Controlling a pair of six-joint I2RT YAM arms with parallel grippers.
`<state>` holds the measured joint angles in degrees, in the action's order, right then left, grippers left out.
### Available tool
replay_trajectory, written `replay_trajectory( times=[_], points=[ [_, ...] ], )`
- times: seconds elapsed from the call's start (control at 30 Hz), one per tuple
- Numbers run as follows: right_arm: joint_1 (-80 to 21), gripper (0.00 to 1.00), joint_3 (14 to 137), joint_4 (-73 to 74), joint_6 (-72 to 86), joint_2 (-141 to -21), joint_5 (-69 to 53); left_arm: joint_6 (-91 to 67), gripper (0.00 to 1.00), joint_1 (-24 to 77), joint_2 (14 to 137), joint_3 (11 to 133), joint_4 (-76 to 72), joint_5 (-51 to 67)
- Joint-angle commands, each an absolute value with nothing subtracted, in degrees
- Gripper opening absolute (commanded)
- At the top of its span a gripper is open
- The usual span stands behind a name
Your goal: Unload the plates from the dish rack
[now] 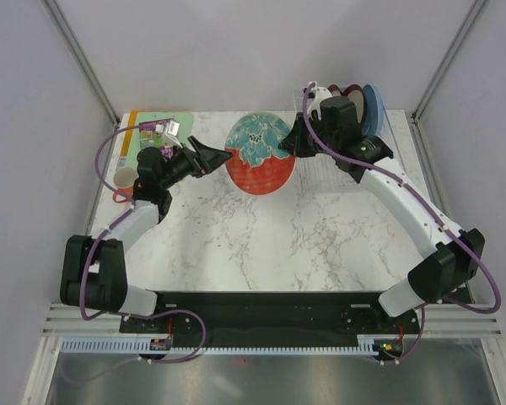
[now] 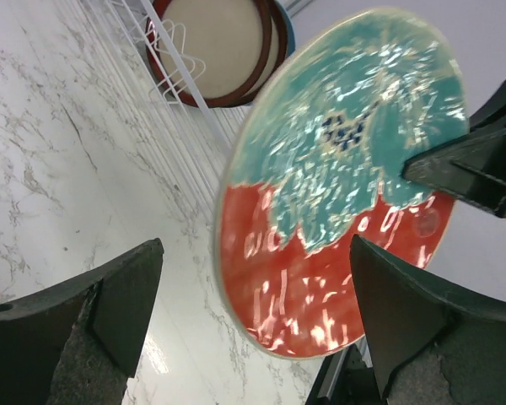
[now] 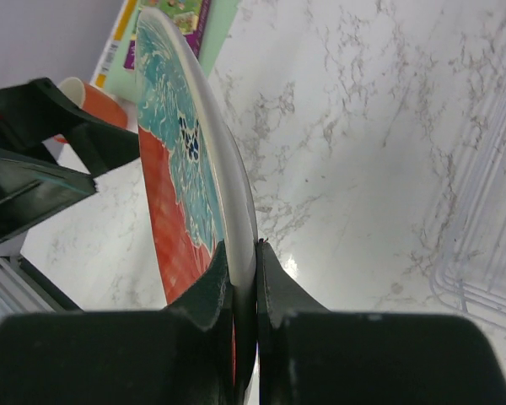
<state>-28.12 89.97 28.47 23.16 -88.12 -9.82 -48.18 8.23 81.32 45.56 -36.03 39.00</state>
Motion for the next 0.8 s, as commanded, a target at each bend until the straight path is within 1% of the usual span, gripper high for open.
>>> replay_trajectory(
  times=[0.0,0.07,0.27,0.33,0.43,0.47,0.5,0.53,0.6,0.63,0.73,0.77],
  points=[
    [-27.9,0.0,92.0,14.2,27.4,-82.6,-15.0,-48.3,0.98,8.6,81.6,44.6,-38.8,38.1],
    [-27.9,0.0,90.1,11.9,29.1,-82.4,-17.1,-49.1,0.98,9.0,82.5,44.5,-40.1,38.3],
    [-27.9,0.0,83.9,4.8,33.8,-82.2,-21.4,-58.5,0.97,9.7,87.4,43.8,-53.7,41.7],
    [-27.9,0.0,82.5,2.3,35.1,-82.1,-23.0,-60.8,0.93,9.7,89.0,43.4,-59.0,42.5],
    [-27.9,0.0,80.6,1.4,35.3,-81.8,-22.9,-62.8,0.65,9.6,89.9,42.8,-61.6,43.9],
    [-27.9,0.0,80.2,1.3,35.2,-81.9,-22.8,-62.8,0.49,9.7,89.7,42.2,-61.8,44.2],
    [-27.9,0.0,80.0,1.3,35.2,-81.8,-22.5,-62.8,0.4,9.7,89.6,41.8,-61.8,44.2],
    [-27.7,0.0,79.8,1.4,35.2,-82.0,-22.3,-62.7,0.24,9.7,89.0,41.2,-61.3,44.1],
    [-27.7,0.0,79.7,1.2,35.2,-82.5,-22.3,-61.3,0.12,9.7,88.2,40.3,-59.8,43.9],
    [-27.6,0.0,79.7,1.3,35.3,-82.8,-22.3,-60.3,0.02,9.6,87.5,39.7,-57.8,43.9],
    [-27.6,0.0,79.8,0.8,35.9,-84.2,-23.8,-57.3,0.02,9.6,86.2,39.2,-52.7,43.9],
    [-27.5,0.1,79.9,0.6,36.0,-84.6,-24.2,-56.4,0.02,9.6,86.0,39.2,-51.1,43.5]
  ],
)
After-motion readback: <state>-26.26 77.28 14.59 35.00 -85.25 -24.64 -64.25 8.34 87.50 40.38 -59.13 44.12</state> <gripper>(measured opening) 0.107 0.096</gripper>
